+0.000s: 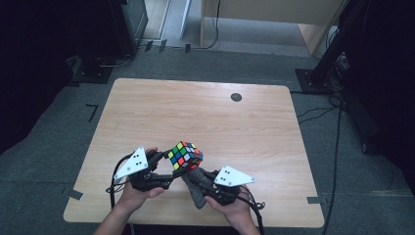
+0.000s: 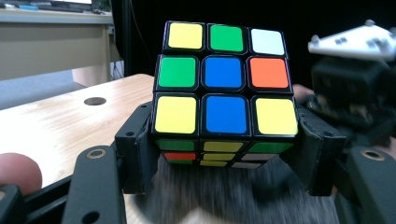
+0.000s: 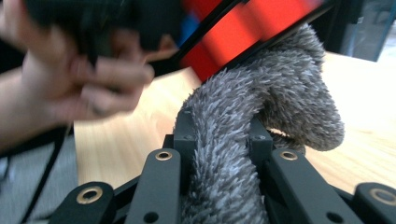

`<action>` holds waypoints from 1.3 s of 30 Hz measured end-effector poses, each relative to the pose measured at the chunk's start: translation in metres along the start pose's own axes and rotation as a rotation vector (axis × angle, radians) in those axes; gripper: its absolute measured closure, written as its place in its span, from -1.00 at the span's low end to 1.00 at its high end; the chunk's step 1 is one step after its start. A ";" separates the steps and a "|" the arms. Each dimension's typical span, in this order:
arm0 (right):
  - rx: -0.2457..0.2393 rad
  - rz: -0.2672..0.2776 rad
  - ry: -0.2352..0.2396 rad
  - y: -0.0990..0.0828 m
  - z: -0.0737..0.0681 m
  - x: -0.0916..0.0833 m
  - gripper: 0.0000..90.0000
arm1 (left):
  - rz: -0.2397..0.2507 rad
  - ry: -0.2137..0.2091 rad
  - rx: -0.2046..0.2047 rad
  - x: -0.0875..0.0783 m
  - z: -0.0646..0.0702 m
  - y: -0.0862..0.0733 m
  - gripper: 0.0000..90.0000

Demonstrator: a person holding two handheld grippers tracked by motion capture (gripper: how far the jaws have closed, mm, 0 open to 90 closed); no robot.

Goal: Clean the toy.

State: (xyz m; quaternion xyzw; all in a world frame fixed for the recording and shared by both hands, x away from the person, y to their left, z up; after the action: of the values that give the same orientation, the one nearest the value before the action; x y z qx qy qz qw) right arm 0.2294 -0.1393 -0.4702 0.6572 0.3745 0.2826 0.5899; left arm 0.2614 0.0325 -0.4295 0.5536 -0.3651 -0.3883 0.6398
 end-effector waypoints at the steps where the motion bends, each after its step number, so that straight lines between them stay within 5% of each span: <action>1: -0.024 -0.021 0.008 -0.003 -0.003 0.002 0.63 | 0.002 0.004 0.004 0.000 0.000 0.001 -0.23; 3: -0.055 -0.036 0.004 -0.002 -0.003 0.002 0.63 | 0.006 0.011 0.003 -0.001 -0.001 0.001 -0.23; 7: 0.005 0.068 -0.067 0.016 0.015 -0.014 0.63 | 0.005 0.011 -0.004 -0.002 -0.002 0.001 -0.23; 9: -0.012 0.079 -0.070 0.017 0.015 -0.016 0.63 | 0.000 0.007 -0.004 0.000 -0.001 0.000 -0.23; 16: -0.102 -0.050 0.037 -0.003 -0.009 0.004 0.62 | 0.002 0.012 0.004 -0.001 -0.002 0.000 -0.23; 23: -0.041 0.076 -0.087 0.017 0.014 -0.015 0.63 | 0.000 0.007 0.000 0.000 -0.001 -0.001 -0.23; 31: -0.094 -0.029 0.006 0.000 -0.007 0.002 0.62 | 0.002 0.011 -0.002 -0.001 -0.002 0.000 -0.23; 36: -0.032 0.079 -0.081 0.016 0.010 -0.013 0.62 | 0.007 0.009 -0.004 -0.002 -0.003 0.000 -0.23; 39: -0.049 0.085 -0.069 0.015 0.006 -0.011 0.62 | 0.009 0.006 -0.006 -0.002 -0.002 0.000 -0.23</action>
State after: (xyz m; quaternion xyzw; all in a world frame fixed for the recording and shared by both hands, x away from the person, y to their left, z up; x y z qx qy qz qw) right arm 0.2307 -0.1522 -0.4551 0.6671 0.3187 0.2938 0.6059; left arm 0.2628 0.0349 -0.4297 0.5512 -0.3642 -0.3850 0.6444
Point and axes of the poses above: each handheld gripper's, and its own axes: x roughly forward along the jaws, y roughly out of its top, z roughly to its right, the point moved 5 cm from there along x, roughly forward along the jaws, and after that the axes turned 11 degrees about z, right-handed, at the moved point
